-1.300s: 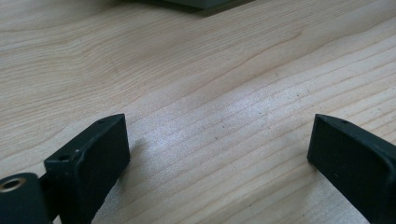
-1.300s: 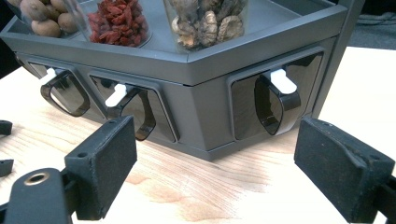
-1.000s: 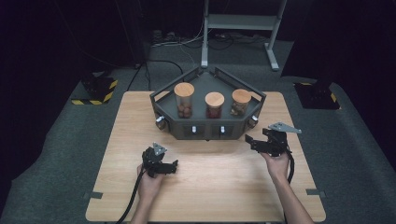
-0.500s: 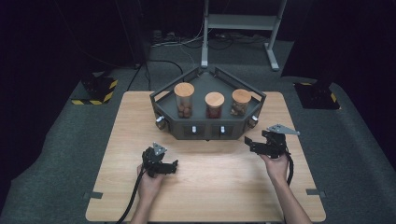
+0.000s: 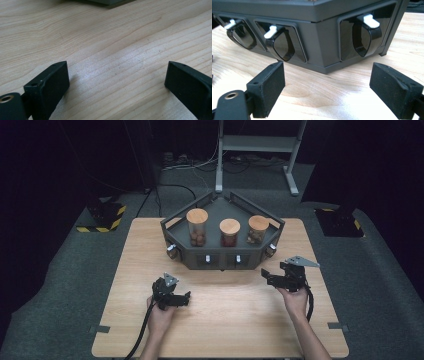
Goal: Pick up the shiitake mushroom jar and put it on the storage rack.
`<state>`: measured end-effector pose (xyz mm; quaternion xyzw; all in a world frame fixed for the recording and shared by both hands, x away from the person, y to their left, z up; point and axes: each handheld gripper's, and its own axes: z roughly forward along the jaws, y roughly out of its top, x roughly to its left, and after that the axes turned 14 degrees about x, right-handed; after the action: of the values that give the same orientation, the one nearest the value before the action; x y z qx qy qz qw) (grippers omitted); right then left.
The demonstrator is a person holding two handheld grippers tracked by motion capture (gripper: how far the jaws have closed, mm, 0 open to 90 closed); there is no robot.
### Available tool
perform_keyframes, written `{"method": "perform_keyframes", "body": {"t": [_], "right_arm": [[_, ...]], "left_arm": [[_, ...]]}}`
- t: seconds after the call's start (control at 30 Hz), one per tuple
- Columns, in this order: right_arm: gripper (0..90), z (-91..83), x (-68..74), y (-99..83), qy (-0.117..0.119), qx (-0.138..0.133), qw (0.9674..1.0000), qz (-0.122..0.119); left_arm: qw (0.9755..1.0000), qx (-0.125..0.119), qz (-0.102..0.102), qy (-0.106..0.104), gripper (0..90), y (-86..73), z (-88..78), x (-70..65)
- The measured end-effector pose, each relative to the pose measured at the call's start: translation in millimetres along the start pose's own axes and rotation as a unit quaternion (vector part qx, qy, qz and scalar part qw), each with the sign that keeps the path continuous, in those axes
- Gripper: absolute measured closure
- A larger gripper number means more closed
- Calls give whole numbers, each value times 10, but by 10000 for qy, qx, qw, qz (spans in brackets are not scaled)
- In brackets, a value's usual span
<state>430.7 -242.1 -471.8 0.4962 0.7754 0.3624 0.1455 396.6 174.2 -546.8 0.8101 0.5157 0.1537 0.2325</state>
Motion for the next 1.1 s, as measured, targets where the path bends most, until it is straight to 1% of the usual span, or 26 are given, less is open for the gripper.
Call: {"method": "perform_keyframes", "body": {"t": [0.13, 0.23, 0.37, 0.6, 0.67, 0.83, 0.93, 1.03, 1.1], "right_arm": [[129, 55, -9, -48, -34, 69, 10000, 56], [129, 92, -2, -86, -71, 140, 9999, 32], [129, 107, -2, -109, -58, 160, 9998, 45], [129, 156, 22, -153, -111, 247, 9996, -6], [129, 183, 33, -172, -141, 293, 9995, -52], [129, 218, 50, -194, -164, 358, 9992, -61], [129, 254, 66, -218, -227, 430, 9987, -142], [128, 282, 75, -243, -256, 481, 9984, -153], [128, 307, 86, -265, -312, 540, 9978, -205]], "left_arm": [[10000, 0, 2, 1, 57, 0, 0, 0], [10000, 1, 1, 1, 57, 0, 0, 0], [10000, 0, 1, 0, 57, 0, 0, 0], [10000, 1, 0, 0, 57, 0, 0, 0], [10000, 2, 1, 0, 57, 0, 0, 0], [10000, 1, 1, 0, 58, 0, 0, 0], [10000, 1, 0, -1, 57, 0, 0, 0], [10000, 1, 0, 0, 57, 0, 0, 0], [10000, 1, 1, 0, 57, 0, 0, 0]]}}
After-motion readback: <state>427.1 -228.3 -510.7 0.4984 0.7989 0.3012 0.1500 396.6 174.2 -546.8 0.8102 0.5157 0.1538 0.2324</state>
